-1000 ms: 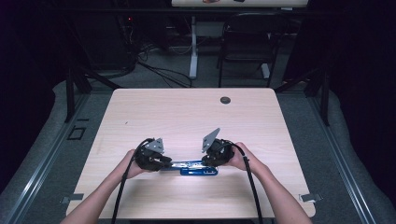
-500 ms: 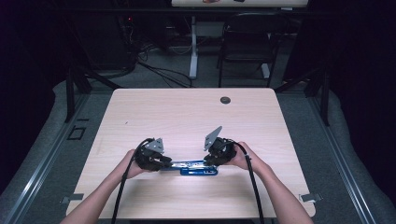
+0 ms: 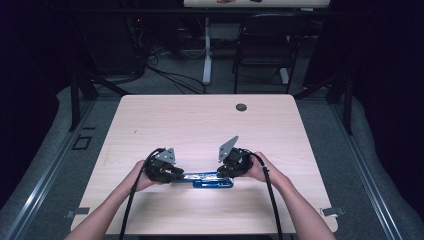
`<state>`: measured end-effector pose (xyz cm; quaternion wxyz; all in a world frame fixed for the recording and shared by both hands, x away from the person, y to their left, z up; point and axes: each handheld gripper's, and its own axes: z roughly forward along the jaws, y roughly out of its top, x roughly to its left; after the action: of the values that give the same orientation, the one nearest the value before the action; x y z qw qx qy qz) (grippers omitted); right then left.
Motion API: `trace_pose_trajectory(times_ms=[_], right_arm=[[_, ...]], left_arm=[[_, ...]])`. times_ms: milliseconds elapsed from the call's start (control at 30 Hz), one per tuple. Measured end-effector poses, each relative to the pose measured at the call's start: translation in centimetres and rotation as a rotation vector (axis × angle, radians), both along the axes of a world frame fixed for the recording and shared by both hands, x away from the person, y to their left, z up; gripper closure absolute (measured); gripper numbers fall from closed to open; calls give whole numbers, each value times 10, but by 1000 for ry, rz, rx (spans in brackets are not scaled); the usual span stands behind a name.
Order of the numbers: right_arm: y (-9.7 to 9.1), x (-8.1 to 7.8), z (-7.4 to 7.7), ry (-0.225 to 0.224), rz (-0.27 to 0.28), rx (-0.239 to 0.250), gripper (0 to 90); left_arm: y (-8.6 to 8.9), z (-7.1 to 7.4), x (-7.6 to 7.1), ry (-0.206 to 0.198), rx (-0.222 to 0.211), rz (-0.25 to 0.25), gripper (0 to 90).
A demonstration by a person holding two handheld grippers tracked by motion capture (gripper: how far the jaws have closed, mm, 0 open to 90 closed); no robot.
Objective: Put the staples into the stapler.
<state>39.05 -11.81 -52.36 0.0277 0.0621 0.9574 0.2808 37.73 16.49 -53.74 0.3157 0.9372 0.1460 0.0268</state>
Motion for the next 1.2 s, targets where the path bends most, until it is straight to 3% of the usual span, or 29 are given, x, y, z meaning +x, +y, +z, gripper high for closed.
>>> trace_pose_trajectory(times_ms=[333,633,933,1067,1133,1200], right_arm=[[-1,-1,0,4,15,12,785],[-1,-1,-1,-17,30,-30,785],[1,-2,1,-30,36,-31,785],[0,-2,1,-31,31,-16,785],[0,-1,1,-36,33,-22,785],[-1,0,2,-32,38,-25,785]], left_arm=[[0,0,0,0,2,1,746],[0,-1,0,5,-12,-2,746],[0,0,0,0,1,3,746],[-1,-1,0,2,-16,1,746],[-1,0,0,-7,4,7,747],[-2,-1,0,4,-16,2,747]])
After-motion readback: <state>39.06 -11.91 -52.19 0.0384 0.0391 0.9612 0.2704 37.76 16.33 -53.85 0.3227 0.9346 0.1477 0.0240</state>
